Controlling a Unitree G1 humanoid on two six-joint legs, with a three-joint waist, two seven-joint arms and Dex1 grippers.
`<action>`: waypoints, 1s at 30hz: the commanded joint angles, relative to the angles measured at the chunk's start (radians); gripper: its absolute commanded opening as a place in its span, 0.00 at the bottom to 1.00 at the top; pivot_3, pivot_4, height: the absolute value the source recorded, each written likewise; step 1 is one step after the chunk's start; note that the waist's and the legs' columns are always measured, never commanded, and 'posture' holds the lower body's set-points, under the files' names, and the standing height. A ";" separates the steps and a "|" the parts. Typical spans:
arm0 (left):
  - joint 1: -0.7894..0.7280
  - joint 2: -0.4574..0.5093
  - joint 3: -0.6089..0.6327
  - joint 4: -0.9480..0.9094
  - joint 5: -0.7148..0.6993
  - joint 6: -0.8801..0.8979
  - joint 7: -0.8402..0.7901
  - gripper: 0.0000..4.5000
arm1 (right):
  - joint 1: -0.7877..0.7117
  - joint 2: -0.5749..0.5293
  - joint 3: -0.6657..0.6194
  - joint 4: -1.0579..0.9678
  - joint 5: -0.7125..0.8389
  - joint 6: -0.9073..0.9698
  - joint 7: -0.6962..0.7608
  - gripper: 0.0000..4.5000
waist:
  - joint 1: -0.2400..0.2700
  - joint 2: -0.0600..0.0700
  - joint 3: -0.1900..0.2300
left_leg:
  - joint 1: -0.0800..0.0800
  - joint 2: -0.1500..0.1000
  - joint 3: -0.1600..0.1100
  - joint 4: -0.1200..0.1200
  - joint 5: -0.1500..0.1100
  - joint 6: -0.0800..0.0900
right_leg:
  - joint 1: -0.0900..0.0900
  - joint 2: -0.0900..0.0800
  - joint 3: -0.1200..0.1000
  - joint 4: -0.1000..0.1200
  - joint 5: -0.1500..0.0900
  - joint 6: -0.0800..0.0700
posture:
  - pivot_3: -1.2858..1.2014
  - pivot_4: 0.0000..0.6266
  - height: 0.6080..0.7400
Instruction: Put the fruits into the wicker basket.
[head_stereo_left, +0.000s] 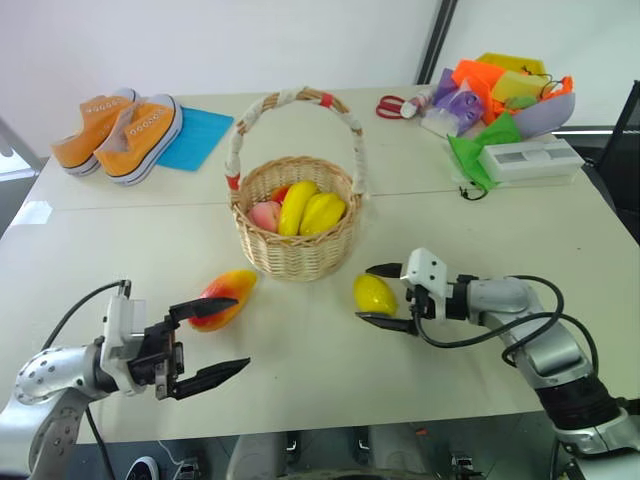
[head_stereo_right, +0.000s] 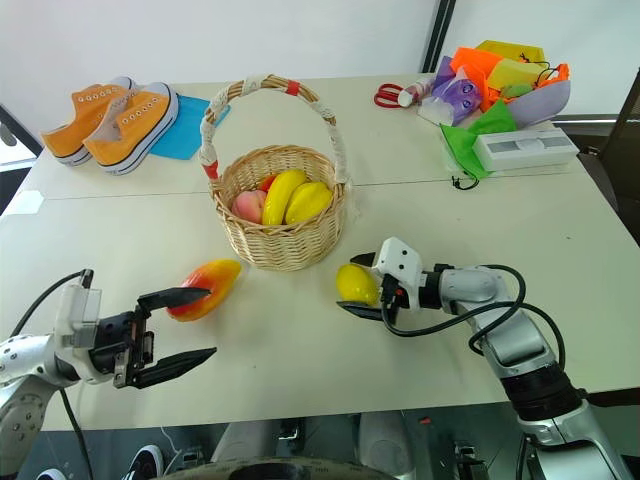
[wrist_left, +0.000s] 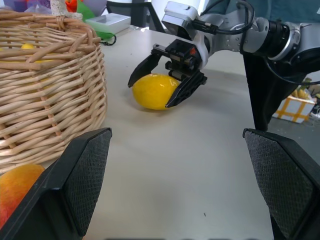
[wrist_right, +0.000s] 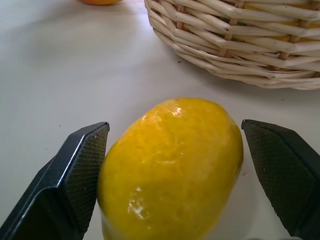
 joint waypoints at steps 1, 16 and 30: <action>-0.005 -0.008 0.000 -0.020 0.003 -0.017 0.010 1.00 | -0.015 0.028 -0.013 0.016 0.001 -0.016 -0.013 0.93 | 0.000 0.000 0.000 | 0.000 0.000 0.000 0.000 0.000 0.000 | 0.000 0.000 0.000 0.000 0.000 0.000 | 0.52 0.24 1.00; -0.036 -0.048 0.138 0.026 -0.123 0.066 0.166 1.00 | -0.228 0.074 -0.177 -0.129 0.306 0.246 -0.041 0.62 | -0.010 0.000 0.001 | 0.000 0.000 0.000 0.000 0.000 0.000 | 0.000 0.000 0.000 0.000 0.000 0.000 | 0.52 0.24 1.00; -0.103 -0.171 0.080 0.021 0.002 -0.002 0.319 1.00 | -0.517 0.385 0.004 0.243 -0.013 -0.014 -0.242 0.84 | -0.004 -0.002 -0.001 | -0.001 -0.003 0.000 0.001 -0.001 0.001 | -0.001 -0.002 0.000 0.002 0.003 0.002 | 0.52 0.24 1.00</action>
